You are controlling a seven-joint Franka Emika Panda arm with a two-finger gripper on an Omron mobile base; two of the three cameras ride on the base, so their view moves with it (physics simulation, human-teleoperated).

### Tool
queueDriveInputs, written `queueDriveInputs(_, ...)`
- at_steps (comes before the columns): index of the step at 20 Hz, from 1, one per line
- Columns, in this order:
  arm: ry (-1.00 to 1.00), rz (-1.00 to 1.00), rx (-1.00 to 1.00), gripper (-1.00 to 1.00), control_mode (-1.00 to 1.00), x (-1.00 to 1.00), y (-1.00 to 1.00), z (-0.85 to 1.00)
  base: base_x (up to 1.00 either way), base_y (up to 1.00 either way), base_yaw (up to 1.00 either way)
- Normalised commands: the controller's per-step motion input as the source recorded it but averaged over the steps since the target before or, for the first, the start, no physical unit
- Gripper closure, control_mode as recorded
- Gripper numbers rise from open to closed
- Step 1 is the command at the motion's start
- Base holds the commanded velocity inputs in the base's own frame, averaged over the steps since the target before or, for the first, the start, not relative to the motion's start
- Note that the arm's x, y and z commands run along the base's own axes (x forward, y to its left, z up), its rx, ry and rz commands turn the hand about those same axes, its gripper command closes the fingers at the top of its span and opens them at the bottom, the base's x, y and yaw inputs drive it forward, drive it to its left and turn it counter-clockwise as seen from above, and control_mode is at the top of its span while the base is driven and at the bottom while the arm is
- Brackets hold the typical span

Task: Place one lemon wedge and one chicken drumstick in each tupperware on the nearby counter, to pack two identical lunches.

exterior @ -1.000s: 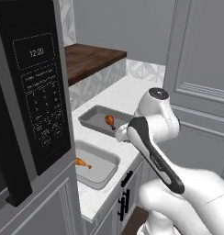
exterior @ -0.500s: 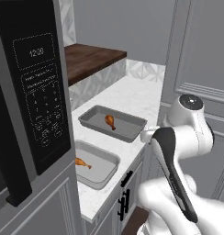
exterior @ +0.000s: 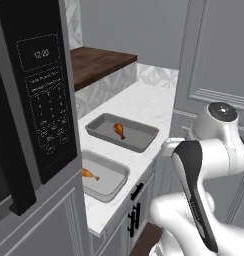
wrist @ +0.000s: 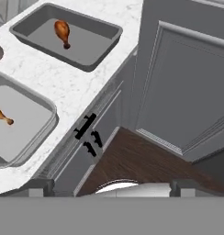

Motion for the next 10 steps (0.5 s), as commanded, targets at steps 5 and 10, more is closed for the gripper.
queueDriveInputs(5,0.0,0.0,0.0,-1.0,1.0,0.0,0.0,0.0,-1.0,0.0,0.0)
queueDriveInputs(10,0.0,0.0,0.0,-1.0,1.0,0.0,0.0,0.0,-1.0,-0.07,-0.11)
